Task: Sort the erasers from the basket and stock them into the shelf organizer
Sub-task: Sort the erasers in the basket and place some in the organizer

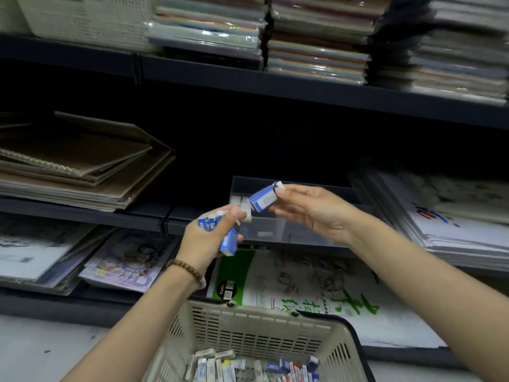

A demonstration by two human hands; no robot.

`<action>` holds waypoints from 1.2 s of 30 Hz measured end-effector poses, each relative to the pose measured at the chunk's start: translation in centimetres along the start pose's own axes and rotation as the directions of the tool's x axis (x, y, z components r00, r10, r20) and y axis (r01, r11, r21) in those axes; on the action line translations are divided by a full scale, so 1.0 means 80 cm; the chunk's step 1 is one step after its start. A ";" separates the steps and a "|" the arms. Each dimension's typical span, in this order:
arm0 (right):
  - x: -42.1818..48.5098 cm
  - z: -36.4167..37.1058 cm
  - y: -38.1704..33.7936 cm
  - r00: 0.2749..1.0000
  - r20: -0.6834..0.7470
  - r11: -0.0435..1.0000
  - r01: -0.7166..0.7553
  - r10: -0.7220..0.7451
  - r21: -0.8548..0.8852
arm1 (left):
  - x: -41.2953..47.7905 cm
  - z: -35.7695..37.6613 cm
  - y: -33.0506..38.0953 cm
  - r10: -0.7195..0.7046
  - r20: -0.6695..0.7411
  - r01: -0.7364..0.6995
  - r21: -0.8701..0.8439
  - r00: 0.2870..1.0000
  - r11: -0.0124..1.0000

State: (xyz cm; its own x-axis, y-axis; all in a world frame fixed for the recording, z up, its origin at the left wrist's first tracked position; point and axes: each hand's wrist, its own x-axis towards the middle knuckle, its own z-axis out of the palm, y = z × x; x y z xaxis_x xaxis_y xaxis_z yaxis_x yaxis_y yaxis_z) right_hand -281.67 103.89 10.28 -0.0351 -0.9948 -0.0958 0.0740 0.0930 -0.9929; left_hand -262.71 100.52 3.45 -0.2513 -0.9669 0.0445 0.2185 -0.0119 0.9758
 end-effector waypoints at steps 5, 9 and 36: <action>0.066 -0.013 -0.004 0.983 -0.132 0.862 0.045 -0.129 -0.505 | 0.026 -0.029 -0.017 -0.065 -0.161 0.049 -0.100 0.985 0.994; 0.103 -0.012 0.029 0.979 -0.156 0.582 -0.051 -0.131 -0.812 | 0.034 -0.027 -0.041 -0.173 -0.155 0.166 -0.060 0.973 0.984; 0.137 0.026 0.036 0.896 -0.318 0.800 -0.426 0.310 -0.421 | 0.036 -0.020 -0.043 -0.258 -0.095 0.253 -0.065 0.961 0.965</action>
State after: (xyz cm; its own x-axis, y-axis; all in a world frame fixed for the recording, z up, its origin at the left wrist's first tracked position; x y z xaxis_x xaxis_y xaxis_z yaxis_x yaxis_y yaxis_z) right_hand -279.80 93.18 6.50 -0.3251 -0.8492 -0.4161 -0.3458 0.5163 -0.7835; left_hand -262.66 97.38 -0.10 -0.2085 -0.9507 -0.2297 0.2088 -0.2727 0.9392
